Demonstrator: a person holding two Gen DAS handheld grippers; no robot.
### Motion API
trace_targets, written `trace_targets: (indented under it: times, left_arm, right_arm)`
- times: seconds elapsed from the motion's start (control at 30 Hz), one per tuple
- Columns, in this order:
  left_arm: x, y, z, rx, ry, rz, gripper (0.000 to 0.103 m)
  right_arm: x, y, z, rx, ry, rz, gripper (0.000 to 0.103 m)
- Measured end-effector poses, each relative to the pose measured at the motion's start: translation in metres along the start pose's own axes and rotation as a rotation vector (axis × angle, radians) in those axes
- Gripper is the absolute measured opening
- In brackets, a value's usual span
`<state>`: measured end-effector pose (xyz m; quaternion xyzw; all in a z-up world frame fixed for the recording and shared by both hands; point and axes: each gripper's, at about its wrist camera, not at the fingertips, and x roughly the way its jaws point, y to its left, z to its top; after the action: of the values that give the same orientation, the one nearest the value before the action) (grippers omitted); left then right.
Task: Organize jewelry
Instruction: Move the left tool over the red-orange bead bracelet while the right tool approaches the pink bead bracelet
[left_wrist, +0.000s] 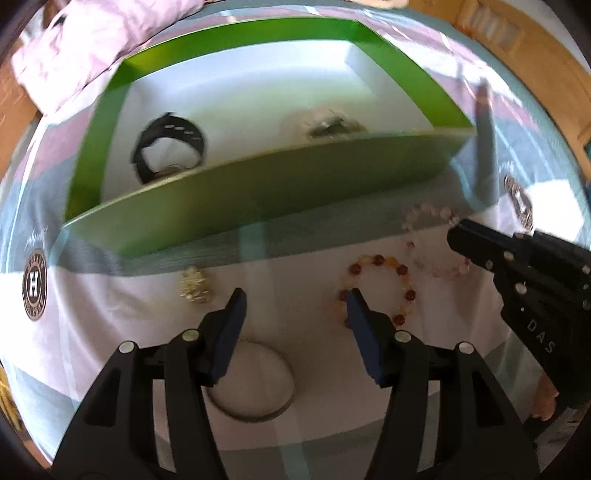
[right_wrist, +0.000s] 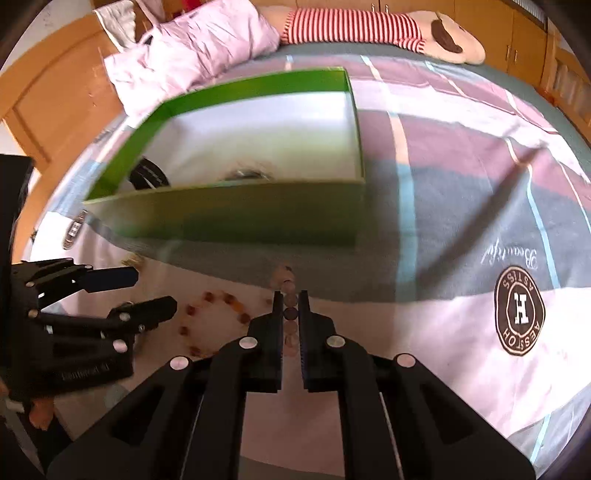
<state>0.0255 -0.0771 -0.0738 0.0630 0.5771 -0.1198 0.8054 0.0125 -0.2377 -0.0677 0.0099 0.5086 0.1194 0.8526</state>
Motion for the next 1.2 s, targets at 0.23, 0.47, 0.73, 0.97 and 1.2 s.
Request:
trace_targets:
  times: [0.23,0.47,0.73,0.97,1.2]
  left_arm:
    - [0.014,-0.002,-0.004,0.003,0.039,0.065,0.061]
    - [0.000,0.040,-0.013,-0.146,0.061,0.097,0.011]
    - [-0.007,0.068,-0.019,-0.205,0.066,0.137,0.010]
    - [-0.010,0.052,-0.017,-0.186,0.060,0.137,0.041]
    - [-0.003,0.040,-0.014,-0.187,0.055,0.116,0.046]
  right_arm:
    - [0.010,0.005,-0.005,-0.016,0.030,-0.015,0.007]
    - [0.018,0.007,-0.007,-0.022,0.045,-0.025,0.007]
    - [0.022,0.007,-0.006,-0.021,0.041,-0.027,0.007]
    - [0.020,0.004,-0.005,0.007,0.035,-0.012,0.009]
    - [0.017,0.004,-0.005,0.015,0.027,-0.007,0.022]
